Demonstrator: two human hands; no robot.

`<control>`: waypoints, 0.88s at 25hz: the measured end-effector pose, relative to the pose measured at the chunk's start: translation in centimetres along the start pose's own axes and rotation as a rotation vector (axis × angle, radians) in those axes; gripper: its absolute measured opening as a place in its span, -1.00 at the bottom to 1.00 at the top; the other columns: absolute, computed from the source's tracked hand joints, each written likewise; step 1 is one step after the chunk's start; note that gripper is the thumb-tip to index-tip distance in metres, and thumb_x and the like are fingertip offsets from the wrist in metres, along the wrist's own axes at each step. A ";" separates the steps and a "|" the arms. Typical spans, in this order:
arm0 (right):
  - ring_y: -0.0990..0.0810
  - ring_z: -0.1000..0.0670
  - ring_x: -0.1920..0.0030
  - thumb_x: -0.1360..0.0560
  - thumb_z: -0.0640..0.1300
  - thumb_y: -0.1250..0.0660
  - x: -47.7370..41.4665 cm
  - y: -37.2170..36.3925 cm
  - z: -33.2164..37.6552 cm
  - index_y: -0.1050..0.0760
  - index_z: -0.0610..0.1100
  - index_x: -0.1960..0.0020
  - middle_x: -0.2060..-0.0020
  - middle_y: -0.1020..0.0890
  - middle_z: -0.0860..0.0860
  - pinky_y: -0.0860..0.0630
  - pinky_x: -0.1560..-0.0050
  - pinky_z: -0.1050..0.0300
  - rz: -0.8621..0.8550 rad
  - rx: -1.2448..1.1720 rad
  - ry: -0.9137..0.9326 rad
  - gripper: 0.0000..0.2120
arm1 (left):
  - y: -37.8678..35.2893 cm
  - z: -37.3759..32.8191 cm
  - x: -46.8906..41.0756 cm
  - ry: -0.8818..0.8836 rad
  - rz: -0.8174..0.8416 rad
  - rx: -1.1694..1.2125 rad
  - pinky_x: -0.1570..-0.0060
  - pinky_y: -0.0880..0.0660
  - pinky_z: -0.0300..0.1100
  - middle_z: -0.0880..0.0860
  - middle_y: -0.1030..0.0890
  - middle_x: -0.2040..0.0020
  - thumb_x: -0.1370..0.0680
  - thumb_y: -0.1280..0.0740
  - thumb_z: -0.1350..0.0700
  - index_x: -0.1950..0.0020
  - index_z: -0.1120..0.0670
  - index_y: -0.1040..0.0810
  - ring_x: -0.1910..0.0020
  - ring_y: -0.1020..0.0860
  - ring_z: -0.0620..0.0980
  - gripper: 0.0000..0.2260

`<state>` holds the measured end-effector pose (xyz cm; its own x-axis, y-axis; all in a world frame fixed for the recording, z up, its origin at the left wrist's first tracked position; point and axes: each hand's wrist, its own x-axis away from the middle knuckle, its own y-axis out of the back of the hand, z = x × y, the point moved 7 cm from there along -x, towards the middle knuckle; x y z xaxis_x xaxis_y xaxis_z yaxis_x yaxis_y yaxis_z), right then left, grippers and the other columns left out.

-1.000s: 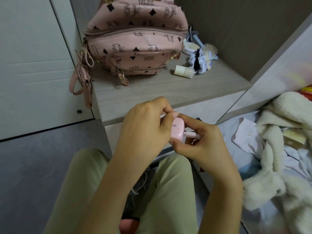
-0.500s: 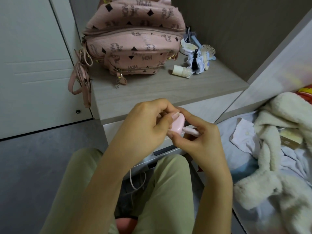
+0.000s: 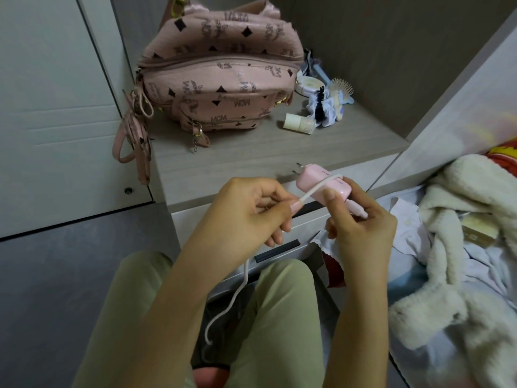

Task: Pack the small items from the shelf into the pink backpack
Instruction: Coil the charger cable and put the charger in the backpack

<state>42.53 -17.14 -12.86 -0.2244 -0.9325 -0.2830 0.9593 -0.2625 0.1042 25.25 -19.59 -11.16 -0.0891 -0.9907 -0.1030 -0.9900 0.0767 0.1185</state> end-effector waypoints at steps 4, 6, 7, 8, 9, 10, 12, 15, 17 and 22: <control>-0.51 0.10 0.48 -0.48 -0.08 -0.37 0.3 -1.5 -0.4 -0.65 0.18 0.16 0.44 -0.60 0.06 -0.50 0.40 0.27 0.025 -0.102 -0.116 -0.84 | -0.2 0.2 -0.2 -0.002 0.057 0.078 0.46 -0.45 -0.32 0.00 -0.58 0.44 -0.49 -0.35 0.27 0.19 0.12 -0.60 0.51 -0.49 -0.14 -0.90; -0.53 0.11 0.47 -0.44 0.02 -0.39 0.6 -2.5 -0.8 -0.65 0.00 0.06 0.39 -0.63 0.02 -0.51 0.41 0.28 0.016 -0.205 -0.225 -0.86 | -0.7 0.1 -0.2 -0.017 0.096 0.098 0.44 -0.47 -0.31 0.01 -0.60 0.42 -0.48 -0.36 0.29 0.16 0.15 -0.60 0.49 -0.50 -0.13 -0.93; -0.55 0.09 0.46 -0.37 0.11 -0.37 0.8 -2.9 -1.0 -0.63 -0.11 0.00 0.34 -0.64 -0.02 -0.52 0.41 0.27 0.016 -0.252 -0.281 -0.67 | -0.9 0.2 -0.3 -0.028 0.105 0.103 0.43 -0.47 -0.32 0.01 -0.60 0.41 -0.48 -0.36 0.30 0.15 0.16 -0.60 0.49 -0.51 -0.12 -0.94; -0.56 0.06 0.43 -0.32 0.17 -0.34 0.9 -3.2 -1.3 -0.61 -0.20 -0.01 0.29 -0.64 -0.10 -0.53 0.41 0.26 0.027 -0.280 -0.336 -0.52 | -1.0 0.2 -0.4 -0.036 0.109 0.112 0.43 -0.48 -0.32 0.01 -0.60 0.41 -0.47 -0.37 0.30 0.15 0.17 -0.60 0.48 -0.51 -0.12 -0.94; -0.56 0.03 0.41 -0.29 0.20 -0.30 1.0 -3.4 -1.5 -0.60 -0.23 0.01 0.29 -0.62 -0.15 -0.53 0.40 0.24 0.039 -0.290 -0.369 -0.47 | -1.0 0.3 -0.5 -0.042 0.110 0.118 0.42 -0.48 -0.31 0.01 -0.61 0.40 -0.47 -0.37 0.31 0.15 0.17 -0.60 0.48 -0.51 -0.12 -0.94; -0.54 0.00 0.41 -0.29 0.21 -0.28 1.1 -3.6 -1.4 -0.60 -0.24 0.05 0.32 -0.59 -0.18 -0.52 0.40 0.24 0.060 -0.301 -0.394 -0.47 | -1.0 0.4 -0.5 -0.040 0.114 0.127 0.41 -0.48 -0.31 0.02 -0.61 0.40 -0.47 -0.37 0.31 0.16 0.15 -0.60 0.47 -0.52 -0.11 -0.92; -0.45 0.04 0.47 -0.32 0.22 -0.25 1.2 -3.8 -1.2 -0.59 -0.29 0.06 0.43 -0.51 -0.13 -0.43 0.46 0.28 0.100 -0.314 -0.401 -0.43 | -0.8 1.0 -0.8 -0.025 0.113 0.134 0.39 -0.49 -0.30 0.03 -0.62 0.39 -0.46 -0.38 0.29 0.19 0.12 -0.61 0.45 -0.53 -0.11 -0.91; -0.34 0.12 0.54 -0.35 0.23 -0.23 1.3 -3.8 -0.7 -0.65 -0.16 0.13 0.37 -0.60 -0.08 -0.29 0.54 0.32 0.161 -0.368 -0.390 -0.53 | -0.6 2.0 -1.0 0.013 0.157 0.129 0.34 -0.50 -0.30 0.01 -0.62 0.39 -0.40 -0.41 0.13 0.17 0.13 -0.64 0.41 -0.54 -0.11 -0.92; -0.31 0.14 0.54 -0.40 0.25 -0.24 1.4 -3.9 0.1 -0.67 0.00 0.21 0.19 -0.67 -0.11 -0.25 0.56 0.34 0.235 -0.435 -0.379 -0.62 | -0.5 2.7 -1.0 0.024 0.212 0.069 0.26 -0.53 -0.27 0.00 -0.63 0.36 -0.36 -0.39 0.04 0.13 0.12 -0.66 0.36 -0.56 -0.11 -0.81; -0.31 0.10 0.57 -0.42 0.19 -0.19 1.5 -3.6 0.1 -0.65 0.01 0.24 0.17 -0.56 -0.27 -0.23 0.59 0.30 0.343 -0.392 -0.392 -0.65 | -0.4 3.4 -1.2 0.023 0.205 -0.022 0.20 -0.55 -0.29 -0.06 -0.65 0.34 -0.41 -0.40 0.10 0.12 0.00 -0.66 0.31 -0.59 -0.15 -0.91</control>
<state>38.71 -17.62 -13.55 0.1307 -0.9881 0.0809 0.9623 0.1068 -0.2502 25.43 -18.06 -14.42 -0.2860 -0.9568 -0.0518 -0.9486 0.2751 0.1561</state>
